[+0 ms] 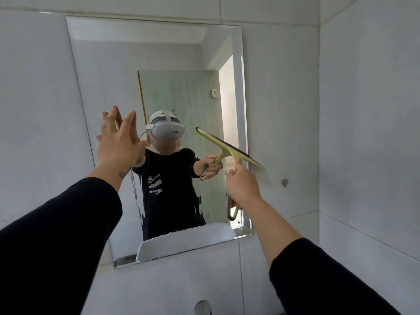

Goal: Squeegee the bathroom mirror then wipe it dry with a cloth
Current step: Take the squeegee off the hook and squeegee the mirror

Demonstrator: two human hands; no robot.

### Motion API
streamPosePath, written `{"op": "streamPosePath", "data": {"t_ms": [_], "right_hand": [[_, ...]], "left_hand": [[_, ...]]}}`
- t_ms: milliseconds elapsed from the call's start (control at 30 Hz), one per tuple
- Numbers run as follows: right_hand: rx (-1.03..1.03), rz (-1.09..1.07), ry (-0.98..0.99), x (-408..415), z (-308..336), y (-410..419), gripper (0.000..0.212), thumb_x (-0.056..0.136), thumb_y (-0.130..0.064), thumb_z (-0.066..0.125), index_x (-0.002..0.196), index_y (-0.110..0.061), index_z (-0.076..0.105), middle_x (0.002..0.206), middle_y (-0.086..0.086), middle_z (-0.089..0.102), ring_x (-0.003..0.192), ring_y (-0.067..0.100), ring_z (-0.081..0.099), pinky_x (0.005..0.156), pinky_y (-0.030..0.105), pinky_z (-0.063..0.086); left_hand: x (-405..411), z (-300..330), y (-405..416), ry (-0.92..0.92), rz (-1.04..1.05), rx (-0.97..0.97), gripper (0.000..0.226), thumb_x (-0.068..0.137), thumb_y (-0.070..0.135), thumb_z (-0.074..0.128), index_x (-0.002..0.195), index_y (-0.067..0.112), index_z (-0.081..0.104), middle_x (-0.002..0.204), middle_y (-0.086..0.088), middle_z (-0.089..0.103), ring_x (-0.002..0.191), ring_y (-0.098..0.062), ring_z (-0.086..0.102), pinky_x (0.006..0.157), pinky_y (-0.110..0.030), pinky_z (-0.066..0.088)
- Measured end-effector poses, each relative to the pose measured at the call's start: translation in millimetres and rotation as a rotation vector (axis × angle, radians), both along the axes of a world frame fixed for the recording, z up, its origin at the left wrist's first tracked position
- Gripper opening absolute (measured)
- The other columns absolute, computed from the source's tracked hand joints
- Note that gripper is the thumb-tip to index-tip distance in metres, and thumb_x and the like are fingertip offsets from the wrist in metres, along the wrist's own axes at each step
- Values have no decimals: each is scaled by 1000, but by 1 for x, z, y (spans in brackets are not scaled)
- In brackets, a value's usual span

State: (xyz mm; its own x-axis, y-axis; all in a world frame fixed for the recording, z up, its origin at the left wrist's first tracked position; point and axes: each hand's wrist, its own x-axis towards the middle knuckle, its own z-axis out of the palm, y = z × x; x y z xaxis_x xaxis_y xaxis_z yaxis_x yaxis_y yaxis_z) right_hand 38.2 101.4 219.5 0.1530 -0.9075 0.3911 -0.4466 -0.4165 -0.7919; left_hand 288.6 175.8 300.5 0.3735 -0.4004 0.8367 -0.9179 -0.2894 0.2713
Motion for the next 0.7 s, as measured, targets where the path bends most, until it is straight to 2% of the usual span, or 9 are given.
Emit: {"op": "streamPosePath", "data": {"t_ms": [67,133,200,333,433,567,667,700], "right_hand": [[41,17,-55,8,2,11,56,101,-17,28,154,-22,9,73,3,50,54,13,48,32,18,32],[56,31,-91,16,2,22,57,102,-17,28,154,-21,6,71,0,49,50,9,44,30,15,27],[81,51,-138,24,2,31,56,103,-18,29,154,-21,6,77,2,53,50,8,45,29,14,29],[134,84,-210,40,2,47,56,103,-19,29,154,-20,5,94,12,59,48,7,46,21,10,23],[142,100,-241,52,1,57,57,103,-19,30,154,-20,4,96,12,59,47,8,47,21,11,24],[114,110,-227,72,-3,68,57,103,-21,29,154,-20,4,94,8,57,51,9,49,23,12,28],[73,117,-188,94,-9,77,57,102,-23,29,154,-20,5,90,9,61,61,16,57,38,23,46],[45,121,-162,102,-12,80,57,102,-23,29,154,-18,6,92,11,62,65,18,58,44,27,47]], "left_hand": [[0,0,1,-8,2,3,74,84,37,67,143,36,23,157,4,-3,145,-21,-6,109,-54,30],[0,0,2,-9,9,12,74,84,37,66,144,36,23,157,4,-3,145,-20,-6,109,-53,29],[0,1,2,-8,17,18,74,84,37,66,144,36,22,157,4,-3,145,-20,-6,110,-53,28],[1,2,5,-31,3,35,72,85,39,64,144,35,23,158,3,-1,145,-21,-4,111,-54,25],[10,0,16,-108,71,41,68,87,43,58,145,33,23,158,-2,8,145,-23,1,113,-52,19],[31,-10,36,-96,159,51,68,88,44,56,145,36,20,157,-3,12,145,-24,2,114,-56,13],[43,-13,54,-58,174,47,66,90,46,52,146,35,18,158,-1,10,146,-22,-1,114,-55,10],[45,-13,60,-48,177,45,65,91,47,50,147,35,17,159,0,9,146,-21,-2,115,-55,9]]}}
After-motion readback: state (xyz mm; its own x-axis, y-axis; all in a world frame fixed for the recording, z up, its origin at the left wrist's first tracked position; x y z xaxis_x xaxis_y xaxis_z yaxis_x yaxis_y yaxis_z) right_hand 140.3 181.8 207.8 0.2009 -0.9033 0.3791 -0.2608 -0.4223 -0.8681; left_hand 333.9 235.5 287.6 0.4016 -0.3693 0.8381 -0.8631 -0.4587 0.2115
